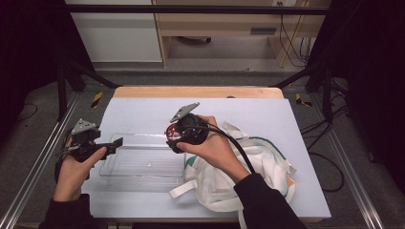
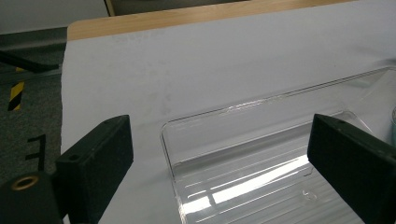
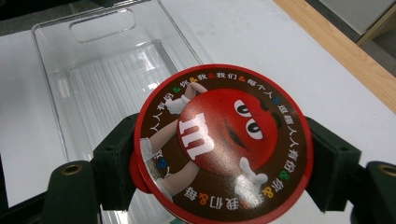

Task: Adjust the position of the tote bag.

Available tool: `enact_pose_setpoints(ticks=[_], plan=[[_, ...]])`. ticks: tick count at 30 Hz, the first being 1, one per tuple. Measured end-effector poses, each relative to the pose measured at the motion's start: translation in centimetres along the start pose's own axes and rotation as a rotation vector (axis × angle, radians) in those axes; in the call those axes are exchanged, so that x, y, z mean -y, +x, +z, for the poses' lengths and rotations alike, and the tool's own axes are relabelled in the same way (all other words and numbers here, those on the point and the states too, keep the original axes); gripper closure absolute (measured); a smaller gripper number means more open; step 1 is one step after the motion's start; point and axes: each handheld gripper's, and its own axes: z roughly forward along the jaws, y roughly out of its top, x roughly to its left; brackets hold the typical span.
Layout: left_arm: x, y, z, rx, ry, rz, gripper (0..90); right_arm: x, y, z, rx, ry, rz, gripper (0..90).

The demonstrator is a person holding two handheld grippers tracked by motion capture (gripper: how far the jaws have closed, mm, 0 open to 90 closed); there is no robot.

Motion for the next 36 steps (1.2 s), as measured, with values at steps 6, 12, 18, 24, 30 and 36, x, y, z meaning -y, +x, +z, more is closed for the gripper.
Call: enact_pose_setpoints(ticks=[6,12,18,24,30,36], plan=[[0.0,0.2,-0.1,-0.001,0.000,-0.005,7.2,-0.1,0.3,0.4,-0.016,-0.011,0.000,25.7],[0.1,0.4,-0.2,-0.003,0.003,-0.005,7.3,-0.1,0.6,0.8,-0.027,-0.005,-0.006,25.7],[0.2,0.5,-0.1,-0.008,0.003,-0.006,7.3,0.0,0.9,1.8,-0.035,0.000,-0.006,25.7],[0.2,0.6,-0.1,-0.008,0.006,-0.004,7.3,0.3,1.2,2.7,-0.045,0.014,-0.010,25.7],[0.2,0.6,-0.1,-0.012,0.007,-0.004,7.3,0.4,1.4,3.1,-0.051,0.017,-0.008,25.7],[0.2,0.5,-0.1,-0.010,0.007,-0.001,7.3,0.8,1.6,3.6,-0.051,0.030,-0.018,25.7]])
